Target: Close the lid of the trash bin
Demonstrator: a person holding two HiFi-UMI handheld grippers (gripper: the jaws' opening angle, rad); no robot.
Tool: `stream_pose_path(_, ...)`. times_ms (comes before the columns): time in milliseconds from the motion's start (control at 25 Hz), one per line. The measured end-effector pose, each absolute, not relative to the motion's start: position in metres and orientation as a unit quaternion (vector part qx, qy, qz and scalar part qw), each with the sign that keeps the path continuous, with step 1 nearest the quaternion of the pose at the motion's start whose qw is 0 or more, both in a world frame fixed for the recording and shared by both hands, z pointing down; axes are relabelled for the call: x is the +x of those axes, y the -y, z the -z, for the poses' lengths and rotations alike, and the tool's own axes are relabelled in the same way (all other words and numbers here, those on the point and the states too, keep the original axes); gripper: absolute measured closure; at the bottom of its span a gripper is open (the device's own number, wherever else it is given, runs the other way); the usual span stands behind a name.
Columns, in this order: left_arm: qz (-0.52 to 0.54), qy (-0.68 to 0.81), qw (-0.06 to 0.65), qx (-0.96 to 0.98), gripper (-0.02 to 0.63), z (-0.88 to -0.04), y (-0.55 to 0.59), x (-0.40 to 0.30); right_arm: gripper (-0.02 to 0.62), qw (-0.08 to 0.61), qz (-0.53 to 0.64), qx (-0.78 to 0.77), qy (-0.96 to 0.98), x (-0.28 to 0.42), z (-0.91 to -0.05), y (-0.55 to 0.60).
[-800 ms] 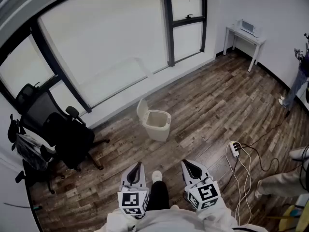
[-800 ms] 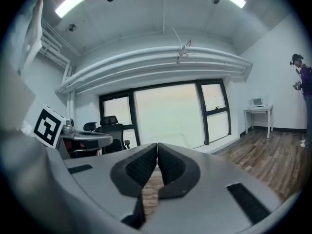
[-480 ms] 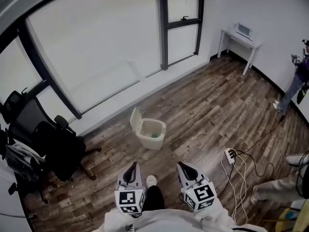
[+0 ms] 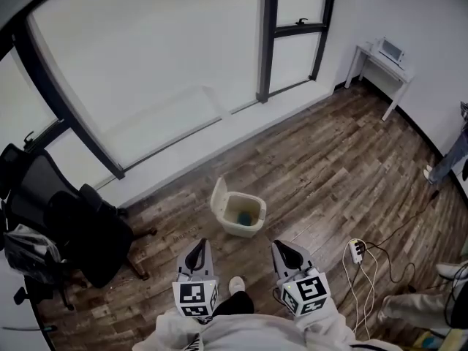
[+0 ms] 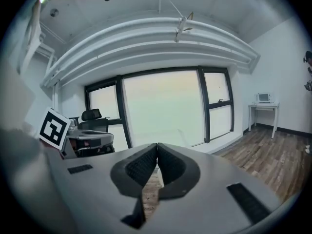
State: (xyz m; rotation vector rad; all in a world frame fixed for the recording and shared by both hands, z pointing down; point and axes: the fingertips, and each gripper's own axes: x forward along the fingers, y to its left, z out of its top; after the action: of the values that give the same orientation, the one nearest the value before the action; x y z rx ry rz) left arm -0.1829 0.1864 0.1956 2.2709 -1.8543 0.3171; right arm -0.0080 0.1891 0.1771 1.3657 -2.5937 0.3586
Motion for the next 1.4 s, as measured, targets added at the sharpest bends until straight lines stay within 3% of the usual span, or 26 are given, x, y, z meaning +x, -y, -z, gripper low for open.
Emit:
stream_pose_path(640,-0.146,0.612,0.129,0.767,0.598,-0.25,-0.076,-0.219,0.571,0.116,-0.132,0.489,0.854,-0.036,-0.197,-0.074)
stream_pose_path(1400,-0.175,0.615,0.155,0.753,0.598,-0.373,0.015,-0.205,0.571,0.145,-0.176,0.485,0.844,-0.011,-0.327,0.026)
